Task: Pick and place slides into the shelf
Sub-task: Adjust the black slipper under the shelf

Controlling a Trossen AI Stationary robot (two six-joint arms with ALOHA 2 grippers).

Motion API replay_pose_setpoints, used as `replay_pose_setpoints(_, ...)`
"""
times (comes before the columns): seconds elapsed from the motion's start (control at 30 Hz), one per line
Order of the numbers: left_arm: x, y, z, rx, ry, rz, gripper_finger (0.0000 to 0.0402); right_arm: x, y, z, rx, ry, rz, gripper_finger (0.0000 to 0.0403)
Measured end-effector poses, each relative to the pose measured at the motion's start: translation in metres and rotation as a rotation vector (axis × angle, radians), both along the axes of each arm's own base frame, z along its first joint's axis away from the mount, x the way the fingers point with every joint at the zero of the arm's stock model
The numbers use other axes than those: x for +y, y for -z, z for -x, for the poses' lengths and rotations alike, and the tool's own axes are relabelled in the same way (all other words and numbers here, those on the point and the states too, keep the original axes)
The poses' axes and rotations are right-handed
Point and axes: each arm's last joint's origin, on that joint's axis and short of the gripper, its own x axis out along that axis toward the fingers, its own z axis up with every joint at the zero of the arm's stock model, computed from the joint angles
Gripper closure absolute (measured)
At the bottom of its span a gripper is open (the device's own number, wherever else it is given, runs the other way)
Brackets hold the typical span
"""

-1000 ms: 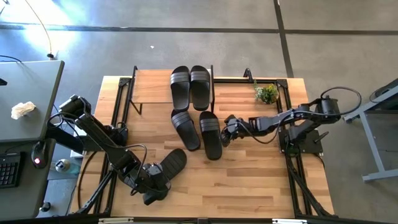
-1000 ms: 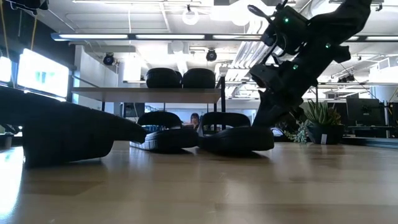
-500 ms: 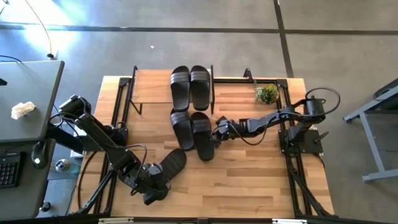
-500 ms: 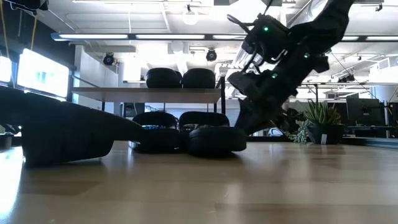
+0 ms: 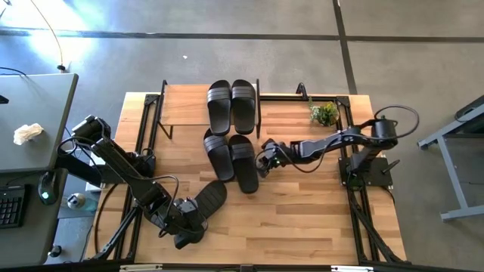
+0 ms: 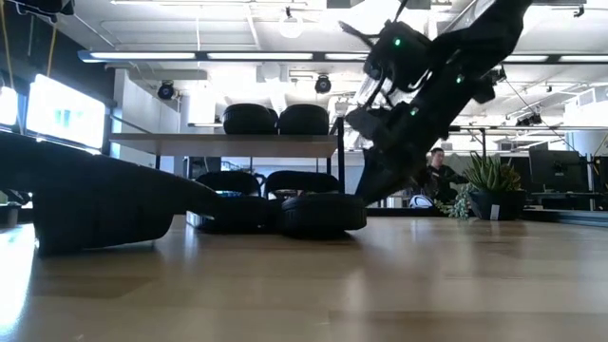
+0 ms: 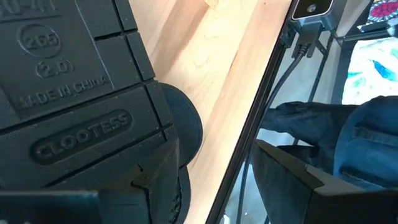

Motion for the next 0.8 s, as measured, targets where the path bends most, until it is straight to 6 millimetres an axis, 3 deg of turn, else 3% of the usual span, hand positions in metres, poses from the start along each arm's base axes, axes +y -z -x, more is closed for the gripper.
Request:
replay_pose_setpoints(0.1, 0.0, 0.0, 0.0, -0.001, -0.005, -0.01, 0.0213, 0.009, -0.015, 0.003, -0.028, -0.102, 0.031, 0.0403)
replay_pose_setpoints(0.3, 0.001, 0.0, 0.0, -0.008, 0.006, -0.02, 0.0213, 0.041, -0.041, 0.011, -0.116, -0.503, 0.015, 0.0403)
replay_pose_setpoints(0.5, 0.001, 0.0, 0.0, -0.009, 0.007, -0.021, 0.0213, 0.092, -0.038, 0.022, -0.095, -0.785, -0.068, 0.0403)
replay_pose_setpoints(0.63, 0.001, 0.0, 0.0, -0.019, -0.004, -0.034, 0.0213, 0.118, -0.023, 0.021, -0.085, -0.735, 0.08, 0.0403)
replay_pose_setpoints(0.8, 0.002, 0.0, -0.001, -0.029, -0.018, -0.048, 0.0213, 0.12, -0.002, 0.005, -0.049, -0.58, 0.182, 0.0403)
